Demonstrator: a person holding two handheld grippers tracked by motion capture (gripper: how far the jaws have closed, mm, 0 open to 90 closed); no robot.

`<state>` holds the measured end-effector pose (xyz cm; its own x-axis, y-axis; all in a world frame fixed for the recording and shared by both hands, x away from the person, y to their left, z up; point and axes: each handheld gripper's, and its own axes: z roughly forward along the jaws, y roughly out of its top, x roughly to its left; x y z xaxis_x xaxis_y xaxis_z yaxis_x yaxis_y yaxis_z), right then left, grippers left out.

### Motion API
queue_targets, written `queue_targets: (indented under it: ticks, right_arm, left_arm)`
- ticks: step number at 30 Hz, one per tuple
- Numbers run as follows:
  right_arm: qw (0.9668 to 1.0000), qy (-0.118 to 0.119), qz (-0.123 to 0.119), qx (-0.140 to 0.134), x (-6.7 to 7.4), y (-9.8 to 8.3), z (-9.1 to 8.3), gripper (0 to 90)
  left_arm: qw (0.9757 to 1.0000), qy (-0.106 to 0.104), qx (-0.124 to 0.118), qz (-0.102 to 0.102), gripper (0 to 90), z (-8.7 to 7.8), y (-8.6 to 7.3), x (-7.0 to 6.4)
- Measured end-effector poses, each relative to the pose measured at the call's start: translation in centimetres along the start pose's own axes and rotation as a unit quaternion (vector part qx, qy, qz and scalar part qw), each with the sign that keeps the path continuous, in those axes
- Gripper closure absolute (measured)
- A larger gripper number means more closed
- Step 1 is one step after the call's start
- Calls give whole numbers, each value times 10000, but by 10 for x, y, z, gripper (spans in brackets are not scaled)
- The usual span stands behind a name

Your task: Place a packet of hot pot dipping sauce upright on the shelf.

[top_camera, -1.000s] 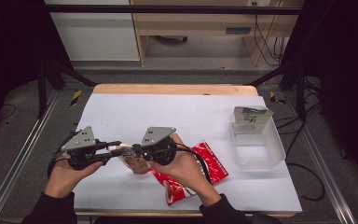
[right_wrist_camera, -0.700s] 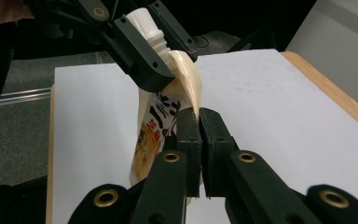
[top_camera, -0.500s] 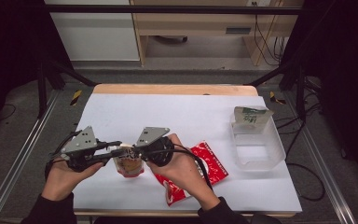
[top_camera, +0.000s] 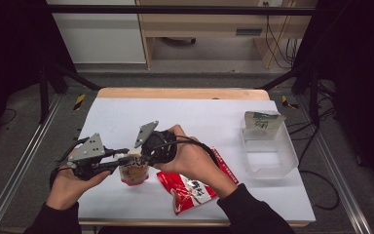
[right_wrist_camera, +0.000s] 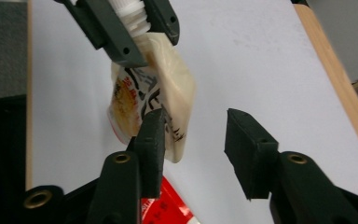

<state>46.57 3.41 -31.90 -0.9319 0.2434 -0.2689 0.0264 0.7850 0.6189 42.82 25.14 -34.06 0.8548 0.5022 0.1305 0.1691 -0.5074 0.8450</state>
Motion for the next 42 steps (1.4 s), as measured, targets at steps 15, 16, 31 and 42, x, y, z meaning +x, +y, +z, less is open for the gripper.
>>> queue_targets:
  ticks: [15, 16, 31, 42]
  right_arm:
    - [9977, 423, -155, 506, -10, 16, 15, 539]
    - [9975, 442, -154, 530, -10, 17, 17, 552]
    - [9940, 829, 8, 714, -7, 22, 19, 842]
    - [9943, 739, -37, 766, -14, 26, 7, 880]
  left_arm:
    - [9999, -136, -86, -12, 733, -3, -2, 2]
    - [9999, -109, -89, 8, 733, -4, -2, 2]
    - [9997, -97, -224, -4, 732, -6, -2, 4]
    - [9974, -190, -623, -298, 650, -6, -5, 8]
